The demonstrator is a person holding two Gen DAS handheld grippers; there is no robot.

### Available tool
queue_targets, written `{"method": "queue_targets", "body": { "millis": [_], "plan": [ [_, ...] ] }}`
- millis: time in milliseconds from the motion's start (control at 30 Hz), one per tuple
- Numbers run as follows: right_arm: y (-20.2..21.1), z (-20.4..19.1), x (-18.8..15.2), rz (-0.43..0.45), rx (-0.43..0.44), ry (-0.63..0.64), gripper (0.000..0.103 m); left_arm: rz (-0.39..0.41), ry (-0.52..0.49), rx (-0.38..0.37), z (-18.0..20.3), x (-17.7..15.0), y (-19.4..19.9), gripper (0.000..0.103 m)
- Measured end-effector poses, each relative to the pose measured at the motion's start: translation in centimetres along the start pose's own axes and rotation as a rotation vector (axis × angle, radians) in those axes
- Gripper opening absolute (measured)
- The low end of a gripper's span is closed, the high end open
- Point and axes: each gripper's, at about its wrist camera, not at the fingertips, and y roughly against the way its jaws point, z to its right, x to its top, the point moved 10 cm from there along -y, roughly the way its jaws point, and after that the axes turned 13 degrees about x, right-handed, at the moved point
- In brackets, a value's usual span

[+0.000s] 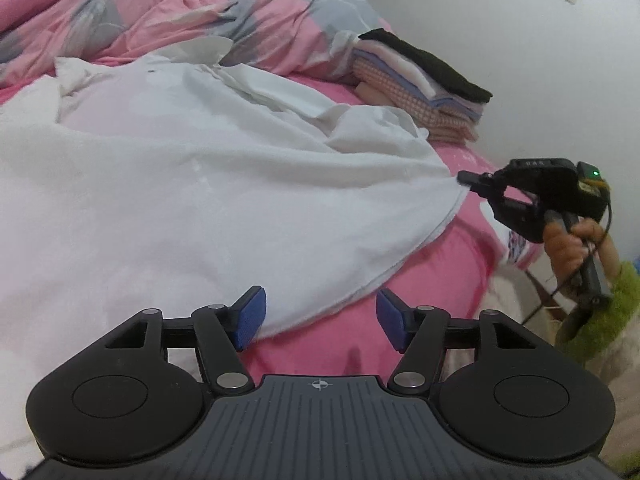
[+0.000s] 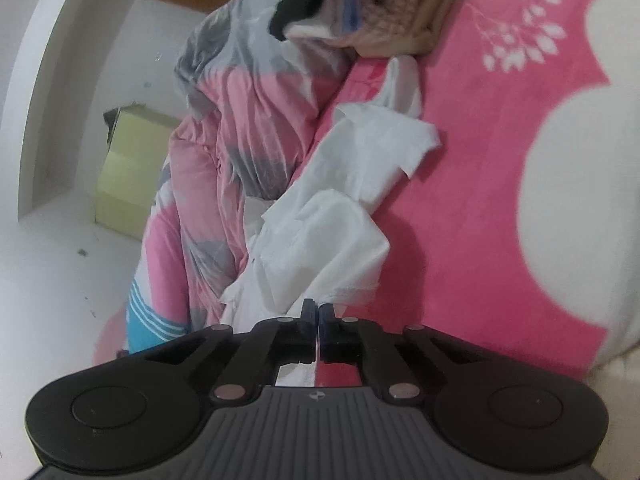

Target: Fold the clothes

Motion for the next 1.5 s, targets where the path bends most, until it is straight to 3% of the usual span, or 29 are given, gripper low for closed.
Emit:
{"method": "queue_targets", "body": {
  "millis": [233, 467, 767, 1100, 1300, 1400, 1500],
  "plan": [
    [-2.4, 1.5, -3.6, -0.102, -0.017, -0.061, 0.013, -0.009, 0.109, 0.051, -2.2, -1.8, 1.4, 0.061],
    [-2.3, 1.8, -5.6, -0.131, -0.031, -0.064, 0.013, -0.008, 0.221, 0.062, -4.0, -3.0, 2.1, 0.061],
    [-4.5, 0.7, -11.5, -0.277, 0.022, -0.086, 0.013, 0.032, 0.365, 0.075, -6.6, -3.8, 2.8, 0.061],
    [-5.7, -1.8, -14.1, -0.353, 0.089, -0.029, 0.013, 0.101, 0.543, 0.111, -10.2, -3.9, 4.3, 0.061],
    [-5.9, -3.6, -14.8, -0.374, 0.134, 0.012, 0.009, 0.196, 0.564, 0.168, -13.0, -1.1, 9.3, 0.061],
    [-5.9, -4.4, -14.5, -0.373, 0.162, 0.028, 0.011, 0.268, 0.528, 0.252, -15.3, 1.1, 13.4, 0.061],
    [-7.5, -4.1, -15.9, -0.43, 0.152, 0.009, 0.015, 0.332, 0.483, 0.339, -17.1, 3.2, 17.1, 0.061]
  ]
}}
